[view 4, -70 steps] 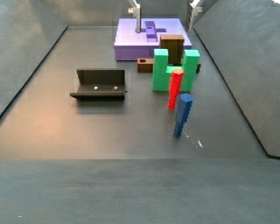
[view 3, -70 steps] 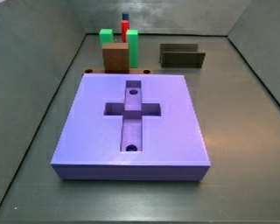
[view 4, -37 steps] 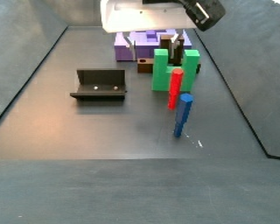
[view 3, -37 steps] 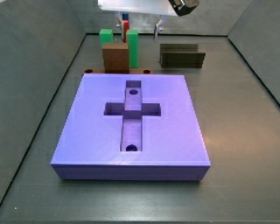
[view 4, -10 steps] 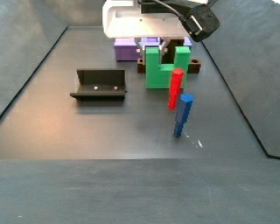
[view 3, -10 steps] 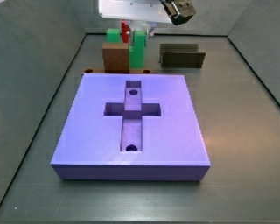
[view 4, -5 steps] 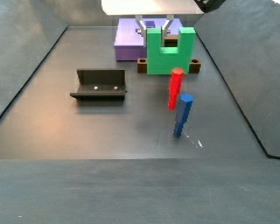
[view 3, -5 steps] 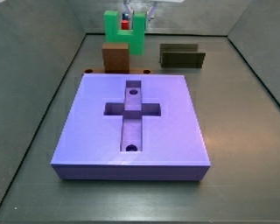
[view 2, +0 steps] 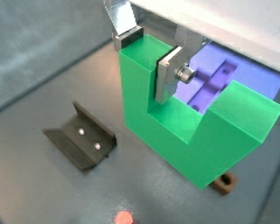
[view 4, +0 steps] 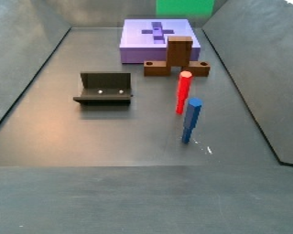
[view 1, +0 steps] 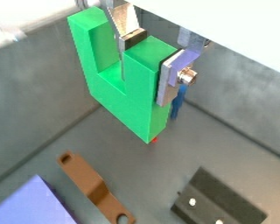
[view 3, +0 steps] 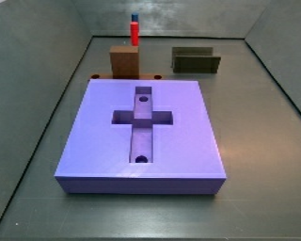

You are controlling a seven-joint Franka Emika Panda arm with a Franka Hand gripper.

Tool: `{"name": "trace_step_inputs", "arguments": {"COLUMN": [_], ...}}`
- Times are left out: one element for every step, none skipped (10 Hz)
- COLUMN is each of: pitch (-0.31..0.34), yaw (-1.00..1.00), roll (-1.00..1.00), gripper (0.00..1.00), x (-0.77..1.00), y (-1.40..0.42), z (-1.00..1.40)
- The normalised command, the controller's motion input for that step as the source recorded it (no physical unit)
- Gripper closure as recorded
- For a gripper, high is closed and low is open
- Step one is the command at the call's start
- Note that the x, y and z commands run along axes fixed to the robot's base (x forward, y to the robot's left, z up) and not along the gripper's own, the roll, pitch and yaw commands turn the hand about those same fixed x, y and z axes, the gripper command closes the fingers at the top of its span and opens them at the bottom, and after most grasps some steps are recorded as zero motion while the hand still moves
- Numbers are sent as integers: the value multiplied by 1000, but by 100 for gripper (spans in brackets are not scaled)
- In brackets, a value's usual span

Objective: Pick up the green object. Move up. Move to above the board. Insert the green object.
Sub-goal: Move to above the board.

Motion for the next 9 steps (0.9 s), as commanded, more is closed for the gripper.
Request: {"name": "trace_step_inputs", "arguments": {"pitch": [60, 133, 142, 114, 97, 93, 101, 119, 142], "yaw": [-6, 88, 84, 64, 27, 21, 15, 11, 12], "roll": [-49, 55, 83, 133, 54, 32, 12, 20, 26], "gripper": [100, 100, 100, 100, 100, 100, 100, 100, 100], "x": [23, -35, -44, -40, -24, -11, 24, 64, 67], "y": [-2, -1400, -1400, -1400, -1400, -1400, -1400, -1400, -599], "z": [339, 260, 251, 259, 264, 271, 272, 275, 127]}}
